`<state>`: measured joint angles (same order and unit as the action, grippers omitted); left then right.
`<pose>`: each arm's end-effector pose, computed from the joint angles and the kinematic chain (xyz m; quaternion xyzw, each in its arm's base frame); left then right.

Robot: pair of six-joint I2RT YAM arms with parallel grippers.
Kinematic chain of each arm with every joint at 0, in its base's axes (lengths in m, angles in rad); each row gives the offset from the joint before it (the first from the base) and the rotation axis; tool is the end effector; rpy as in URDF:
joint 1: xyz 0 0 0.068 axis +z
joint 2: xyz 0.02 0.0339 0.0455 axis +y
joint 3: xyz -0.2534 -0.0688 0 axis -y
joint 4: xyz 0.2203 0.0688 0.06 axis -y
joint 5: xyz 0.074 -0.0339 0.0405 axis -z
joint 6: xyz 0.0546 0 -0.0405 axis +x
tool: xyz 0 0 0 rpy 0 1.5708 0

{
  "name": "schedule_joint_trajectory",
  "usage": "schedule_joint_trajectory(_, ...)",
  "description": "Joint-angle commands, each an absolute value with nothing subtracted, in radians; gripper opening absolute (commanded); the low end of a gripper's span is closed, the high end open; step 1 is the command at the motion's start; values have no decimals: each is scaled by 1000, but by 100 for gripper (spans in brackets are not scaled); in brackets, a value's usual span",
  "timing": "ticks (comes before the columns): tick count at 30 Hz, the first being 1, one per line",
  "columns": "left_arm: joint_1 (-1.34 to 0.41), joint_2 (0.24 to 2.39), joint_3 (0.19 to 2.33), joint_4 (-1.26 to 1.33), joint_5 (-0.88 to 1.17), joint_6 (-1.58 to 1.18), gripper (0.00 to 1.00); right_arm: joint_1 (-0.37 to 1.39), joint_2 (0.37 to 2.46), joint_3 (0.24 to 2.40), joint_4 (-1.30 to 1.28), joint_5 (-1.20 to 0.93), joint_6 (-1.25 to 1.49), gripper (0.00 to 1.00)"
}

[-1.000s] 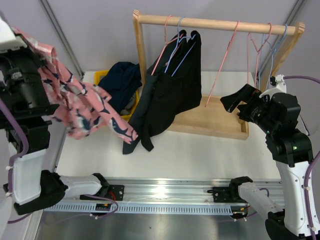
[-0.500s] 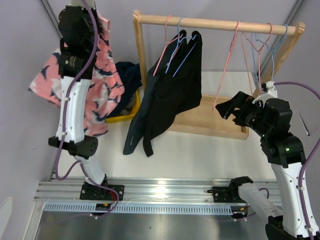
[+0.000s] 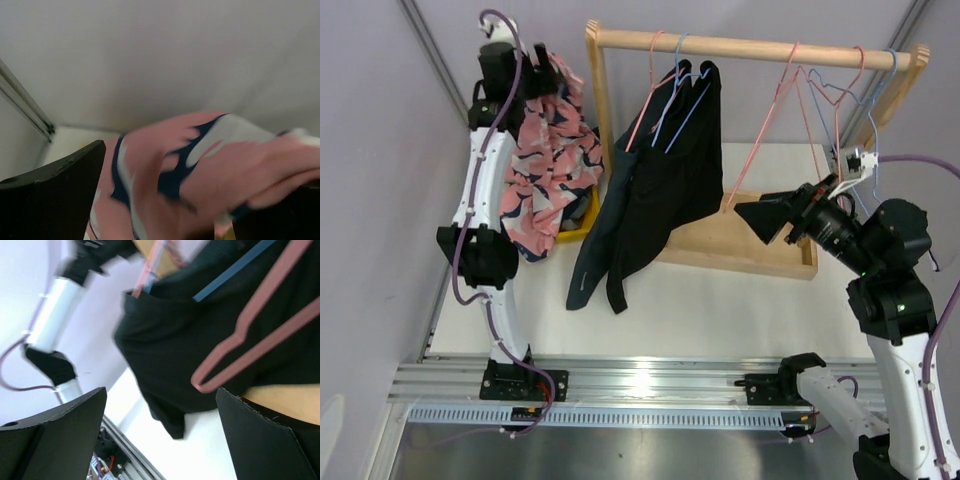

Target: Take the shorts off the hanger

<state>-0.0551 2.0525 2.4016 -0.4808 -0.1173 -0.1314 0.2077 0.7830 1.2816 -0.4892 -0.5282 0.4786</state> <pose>0.4507 -0.0185 0.4530 -0.0672 0.7488 -0.0174 0.6592 0.1179 0.0530 0.4514 -0.0920 0.6982 0.4037 0.5840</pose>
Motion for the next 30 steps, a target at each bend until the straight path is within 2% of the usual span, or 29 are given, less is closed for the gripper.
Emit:
schedule_joint_trajectory(1,-60,2005,2235,-489,-54,-239,99,259,857,1414,-365,-586,488,99)
schedule_joint_trajectory(4,-72,1880,2015,-476,-80,-261,99,339,977,1521,-386,-498,466,99)
schedule_joint_trajectory(8,-104,1628,1673,-408,-124,-246,99,507,1181,1821,-481,-353,382,99)
schedule_joint_trajectory(11,-129,1430,1490,-391,-144,-223,99,540,1330,1969,-520,-282,368,99)
schedule_joint_trajectory(15,-155,1246,1353,-481,-124,-232,99,543,1457,2060,-534,-184,353,98)
schedule_joint_trajectory(19,-189,1016,1121,-514,-106,-255,99,552,1538,2068,-499,-118,342,96)
schedule_joint_trajectory(23,-195,737,919,-534,-107,-250,99,561,1594,2091,-483,-98,342,88)
schedule_joint_trajectory(27,-199,621,824,-529,-127,-235,99,581,1638,2112,-462,-68,339,74)
schedule_joint_trajectory(30,-206,603,818,-537,-133,-245,99,592,1672,2134,-460,-48,347,68)
